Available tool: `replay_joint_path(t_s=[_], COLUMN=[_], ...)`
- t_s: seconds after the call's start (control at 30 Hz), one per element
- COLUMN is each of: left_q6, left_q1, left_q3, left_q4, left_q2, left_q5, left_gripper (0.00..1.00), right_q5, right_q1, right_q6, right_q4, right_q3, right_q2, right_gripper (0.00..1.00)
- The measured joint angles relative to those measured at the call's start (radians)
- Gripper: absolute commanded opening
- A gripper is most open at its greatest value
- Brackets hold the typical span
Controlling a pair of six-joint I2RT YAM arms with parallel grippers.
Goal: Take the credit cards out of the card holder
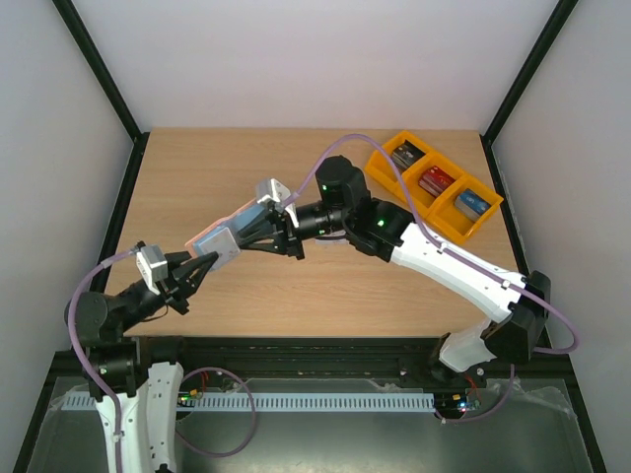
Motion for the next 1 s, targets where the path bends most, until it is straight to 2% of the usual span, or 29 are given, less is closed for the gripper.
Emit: replay_joint_path(t_s=[0.27,0.5,0.63,1.0], left_q6=[-0.011,-0.011,-0.001,0.031], left_q1=[0.000,0.001,0.001,0.000], left_q3=[0.000,-0.011,-0.012,-0.023], left_q4=[0.021,0.027,0.025,0.019], left_q2=[-0.013,-0.023,-0.027,-0.049], left_q5=[0.003,0.002,-0.006,-0.078], left_gripper=[0.02,0.02,0.02,0.02], right_q5=[-0.036,-0.044,-0.047,0.013], right_q1=[0.024,0.027,0.027,0.053], right_q6=[0.004,0.006,0.006,0.003], right_q4=[0.032,0.049,0.054,0.099], right_q3=[-0.002,-0.001,-0.001,-0.002], right_q2=[0.004,0.016,0.017,0.024], right_gripper=[0.19,0.12,0.18,0.23])
